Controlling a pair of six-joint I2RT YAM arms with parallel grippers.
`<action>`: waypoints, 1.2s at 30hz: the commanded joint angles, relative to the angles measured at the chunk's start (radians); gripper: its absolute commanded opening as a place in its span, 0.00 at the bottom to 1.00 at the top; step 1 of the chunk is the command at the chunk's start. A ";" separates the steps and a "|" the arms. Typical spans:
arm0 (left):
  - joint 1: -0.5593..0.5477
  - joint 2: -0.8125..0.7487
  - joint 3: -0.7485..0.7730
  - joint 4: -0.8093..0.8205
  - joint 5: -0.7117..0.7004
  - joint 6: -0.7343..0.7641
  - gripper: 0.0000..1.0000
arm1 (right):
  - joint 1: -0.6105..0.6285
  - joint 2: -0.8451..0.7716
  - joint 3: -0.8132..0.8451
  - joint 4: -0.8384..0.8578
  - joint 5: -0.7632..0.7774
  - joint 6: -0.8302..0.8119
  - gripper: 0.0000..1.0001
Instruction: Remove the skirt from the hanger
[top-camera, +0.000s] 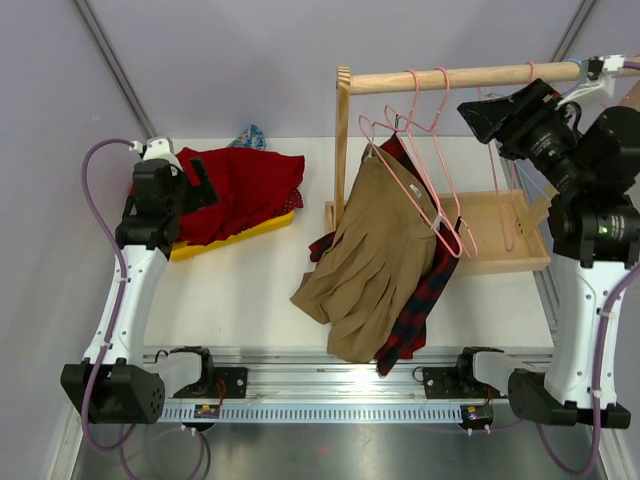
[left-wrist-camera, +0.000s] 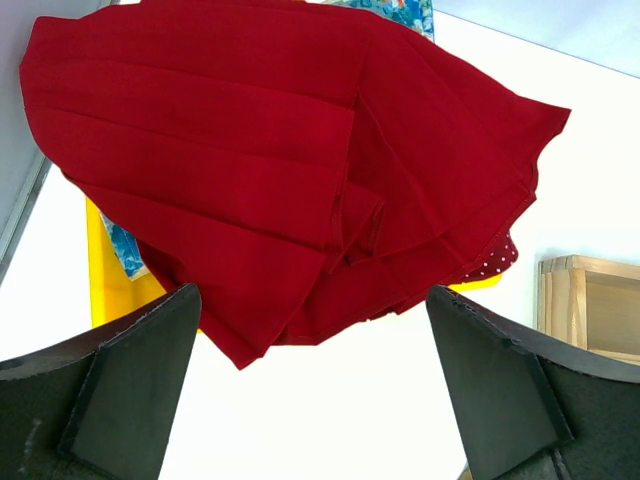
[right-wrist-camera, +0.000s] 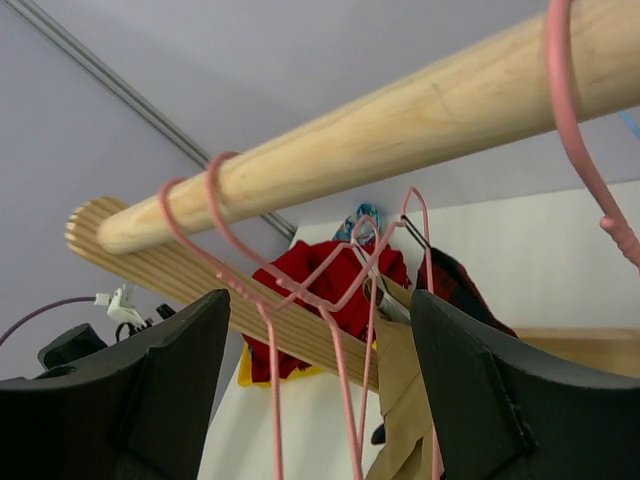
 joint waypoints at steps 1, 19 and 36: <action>0.005 -0.029 -0.005 0.049 0.010 0.006 0.99 | 0.000 0.017 -0.037 0.021 -0.105 0.005 0.79; 0.003 -0.034 0.000 0.047 0.015 0.006 0.99 | 0.016 -0.050 -0.304 0.125 -0.152 0.063 0.63; 0.003 -0.036 0.000 0.045 0.018 0.007 0.99 | 0.084 -0.053 -0.240 0.093 -0.046 0.026 0.60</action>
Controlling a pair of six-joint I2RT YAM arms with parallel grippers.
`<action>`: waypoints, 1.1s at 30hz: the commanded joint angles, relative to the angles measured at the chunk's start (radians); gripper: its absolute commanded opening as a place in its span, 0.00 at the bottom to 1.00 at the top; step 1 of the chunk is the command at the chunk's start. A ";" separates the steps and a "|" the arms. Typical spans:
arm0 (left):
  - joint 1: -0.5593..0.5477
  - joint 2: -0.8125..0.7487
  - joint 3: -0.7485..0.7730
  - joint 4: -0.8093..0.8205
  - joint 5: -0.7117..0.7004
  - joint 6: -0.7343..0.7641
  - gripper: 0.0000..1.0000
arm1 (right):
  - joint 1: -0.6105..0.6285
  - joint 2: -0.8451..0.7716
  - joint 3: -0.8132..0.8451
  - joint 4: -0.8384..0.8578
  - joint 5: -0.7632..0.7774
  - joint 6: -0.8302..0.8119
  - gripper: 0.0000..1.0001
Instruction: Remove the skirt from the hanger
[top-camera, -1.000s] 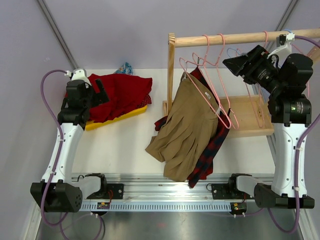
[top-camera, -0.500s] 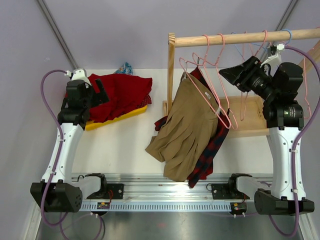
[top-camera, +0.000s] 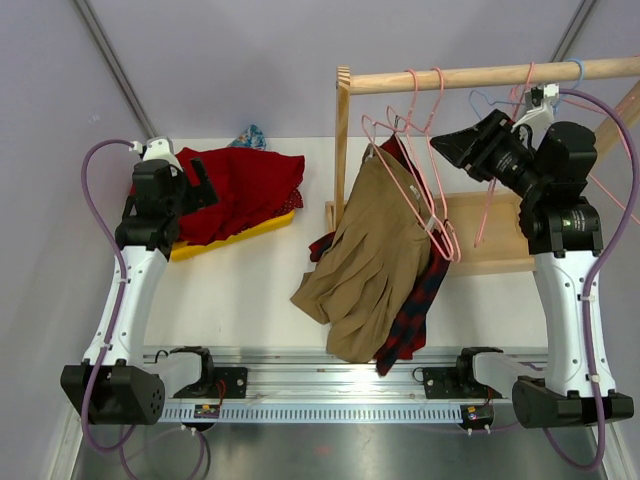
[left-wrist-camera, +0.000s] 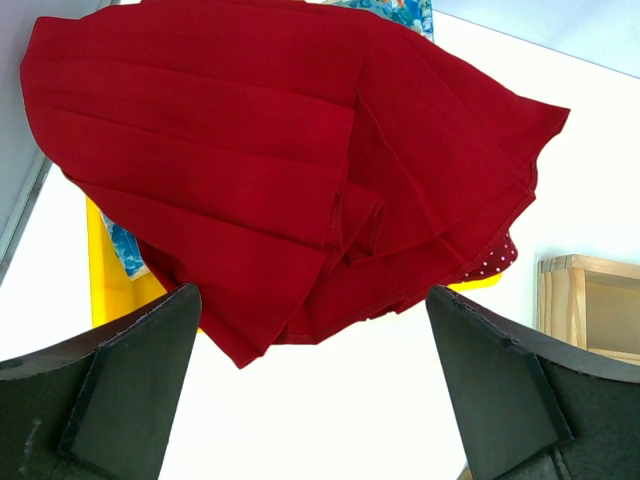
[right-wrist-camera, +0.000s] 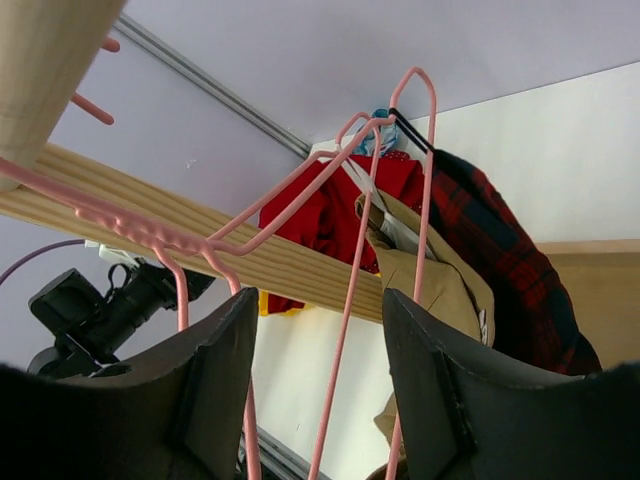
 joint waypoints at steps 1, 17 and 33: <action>0.003 -0.031 0.002 0.044 0.018 0.007 0.99 | 0.010 -0.037 0.078 0.004 0.056 -0.032 0.60; 0.005 -0.033 0.004 0.044 0.018 0.008 0.99 | 0.016 -0.016 0.048 0.035 -0.009 0.007 0.55; 0.005 -0.025 0.007 0.038 0.025 0.010 0.99 | 0.075 0.027 0.031 0.035 0.006 -0.029 0.28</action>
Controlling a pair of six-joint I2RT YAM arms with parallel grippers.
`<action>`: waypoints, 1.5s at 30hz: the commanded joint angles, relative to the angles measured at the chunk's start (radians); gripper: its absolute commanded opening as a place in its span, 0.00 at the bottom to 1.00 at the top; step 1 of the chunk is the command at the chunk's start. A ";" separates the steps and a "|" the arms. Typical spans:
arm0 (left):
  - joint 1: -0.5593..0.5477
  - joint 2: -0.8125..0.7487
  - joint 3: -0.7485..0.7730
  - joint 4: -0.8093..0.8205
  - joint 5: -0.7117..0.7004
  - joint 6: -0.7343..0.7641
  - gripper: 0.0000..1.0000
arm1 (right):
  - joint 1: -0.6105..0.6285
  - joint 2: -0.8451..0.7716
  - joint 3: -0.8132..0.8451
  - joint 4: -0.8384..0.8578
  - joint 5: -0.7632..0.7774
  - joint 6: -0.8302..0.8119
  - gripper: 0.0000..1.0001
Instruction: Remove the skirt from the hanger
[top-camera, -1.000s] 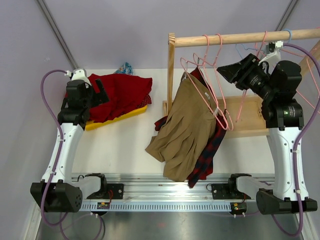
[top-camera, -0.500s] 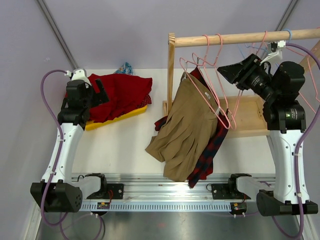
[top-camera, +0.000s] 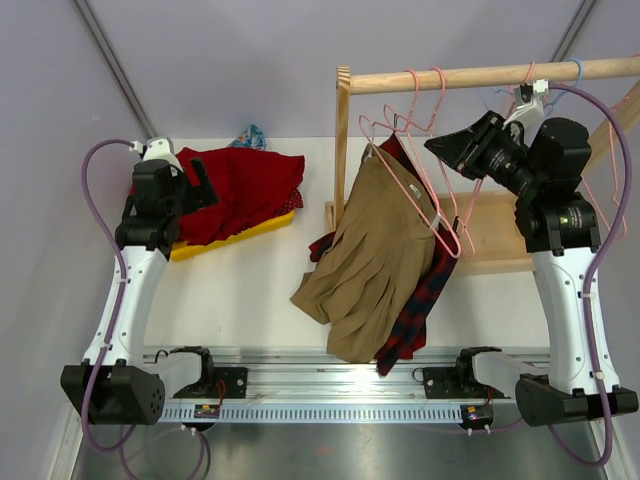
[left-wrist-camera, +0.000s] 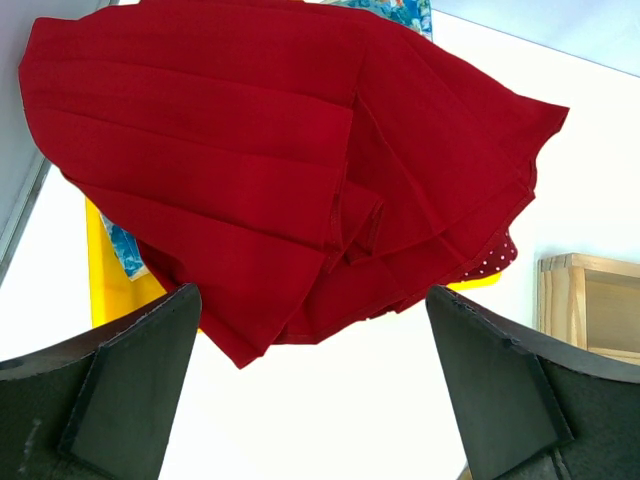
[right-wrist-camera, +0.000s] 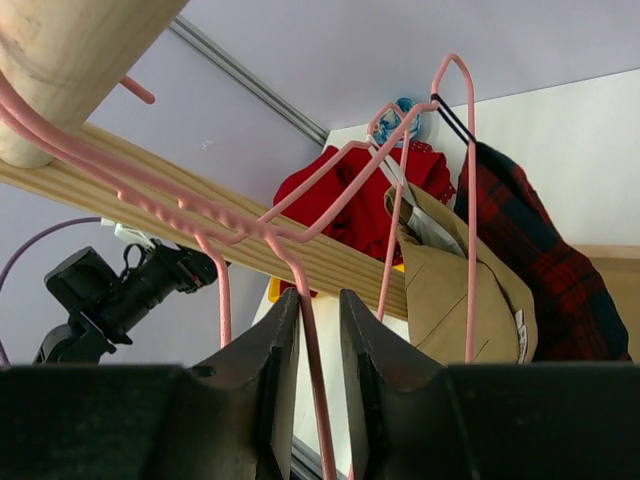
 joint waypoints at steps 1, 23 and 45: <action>0.005 -0.025 0.008 0.039 0.024 0.007 0.99 | 0.020 0.012 -0.012 0.046 -0.006 -0.016 0.24; 0.013 -0.100 -0.027 0.186 0.202 0.041 0.99 | 0.032 0.089 0.416 -0.227 0.265 -0.230 0.00; -0.958 0.049 0.573 -0.064 -0.148 0.180 0.99 | 0.032 -0.189 0.332 -0.351 0.373 -0.245 0.00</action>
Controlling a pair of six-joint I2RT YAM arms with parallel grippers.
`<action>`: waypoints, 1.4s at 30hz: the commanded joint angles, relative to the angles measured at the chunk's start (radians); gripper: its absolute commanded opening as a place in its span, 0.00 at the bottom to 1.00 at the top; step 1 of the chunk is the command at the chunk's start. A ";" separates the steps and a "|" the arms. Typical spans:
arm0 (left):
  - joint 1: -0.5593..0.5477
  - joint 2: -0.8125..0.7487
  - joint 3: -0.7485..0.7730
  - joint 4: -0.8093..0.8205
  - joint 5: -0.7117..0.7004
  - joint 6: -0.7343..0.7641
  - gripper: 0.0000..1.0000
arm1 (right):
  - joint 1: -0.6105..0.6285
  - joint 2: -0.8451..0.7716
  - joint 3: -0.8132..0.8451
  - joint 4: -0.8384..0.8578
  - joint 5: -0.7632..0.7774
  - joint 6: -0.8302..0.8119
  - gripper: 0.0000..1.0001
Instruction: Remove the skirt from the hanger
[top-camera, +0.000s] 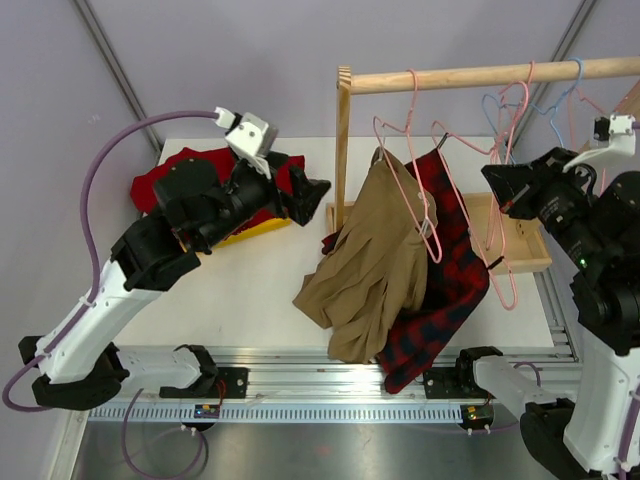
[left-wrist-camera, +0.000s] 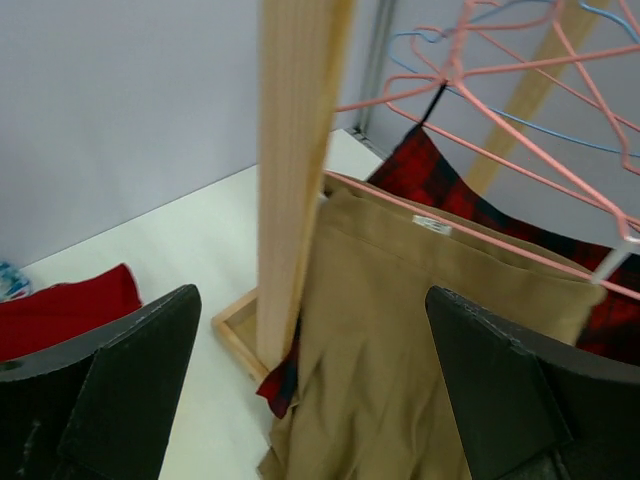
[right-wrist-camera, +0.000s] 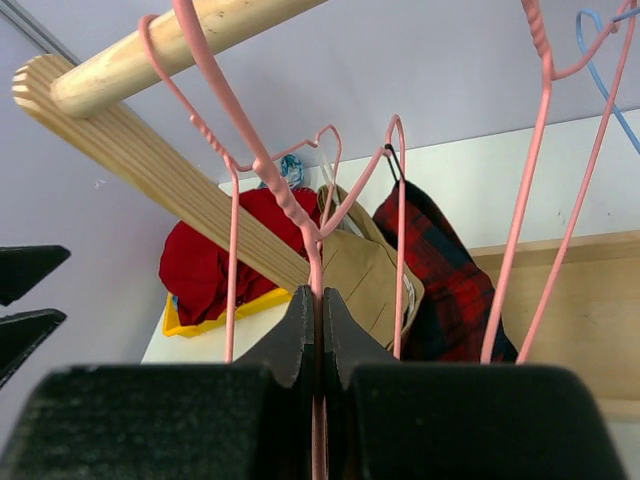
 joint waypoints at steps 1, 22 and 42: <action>-0.094 0.040 0.066 -0.012 -0.072 0.043 0.99 | 0.003 -0.034 0.051 0.055 0.035 -0.015 0.00; -0.803 0.313 0.074 0.272 -0.216 0.058 0.99 | 0.003 -0.313 -0.068 -0.033 -0.070 0.111 0.00; -0.818 0.479 -0.051 0.636 -0.184 0.044 0.76 | 0.003 -0.365 -0.001 -0.045 -0.155 0.235 0.00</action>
